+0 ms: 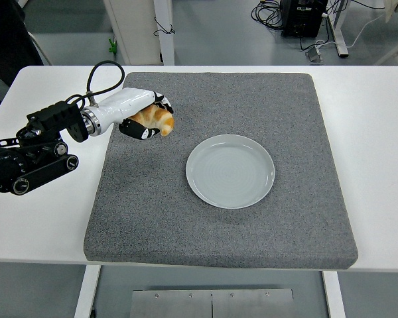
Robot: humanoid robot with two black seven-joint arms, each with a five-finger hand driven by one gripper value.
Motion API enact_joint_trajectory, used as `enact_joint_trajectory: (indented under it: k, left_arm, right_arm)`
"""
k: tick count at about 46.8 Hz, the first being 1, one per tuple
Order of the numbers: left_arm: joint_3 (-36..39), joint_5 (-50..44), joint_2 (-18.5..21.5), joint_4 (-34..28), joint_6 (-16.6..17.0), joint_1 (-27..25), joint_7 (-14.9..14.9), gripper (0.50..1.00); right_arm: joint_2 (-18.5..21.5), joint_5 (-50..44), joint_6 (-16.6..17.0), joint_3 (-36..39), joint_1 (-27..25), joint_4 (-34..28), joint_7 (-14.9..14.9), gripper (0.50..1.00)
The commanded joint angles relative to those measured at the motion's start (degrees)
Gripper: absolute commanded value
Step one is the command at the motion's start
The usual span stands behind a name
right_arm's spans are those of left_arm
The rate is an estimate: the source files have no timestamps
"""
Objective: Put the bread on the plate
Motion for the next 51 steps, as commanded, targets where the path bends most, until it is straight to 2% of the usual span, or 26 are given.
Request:
enact_joint_trajectory:
  k: [1,6,16,20,26,34,45,51]
  left_arm:
    - [-1.09,0.01,0.25,0.01,-0.39,-0.85,-0.18,0.524]
    - [-3.55,0.09,0.77,0.01,-1.88,-1.29,-0.35,0.527]
    - [-11.46,0.36,1.04,0.09,-8.65,-2.78,-0.62,0.53]
    - [-13.05,0.97,1.21,0.09,-10.41,-4.19,-0.62,0.531]
    - [-14.63,2.03,1.83,0.09,-11.29,-5.68,-0.79,0.539]
    - [-18.32,2.38,1.83,0.09,-14.8,-6.82,-2.37,0.543]
    - [-23.77,4.93,1.83,0.09,-17.53,-8.06,-3.69,0.546]
    - [-24.74,5.19,1.22,-0.43,-17.79,-8.06,-3.87,0.554]
  right_arm:
    - [0.0,0.0,-0.03,-0.01,-0.01,0.0,0.0,1.0]
    - [0.0,0.0,-0.03,-0.01,0.08,0.0,0.0,1.0]
    - [0.0,0.0,0.05,-0.01,-0.01,0.09,0.0,1.0]
    - [0.0,0.0,-0.03,-0.01,0.08,0.0,0.0,1.0]
    - [0.0,0.0,-0.03,-0.01,0.08,0.0,0.0,1.0]
    - [0.0,0.0,-0.03,-0.01,0.08,0.0,0.0,1.0]
    - [0.0,0.0,-0.03,-0.01,0.08,0.0,0.0,1.0]
    - [0.0,0.0,-0.03,-0.01,0.08,0.0,0.0,1.0]
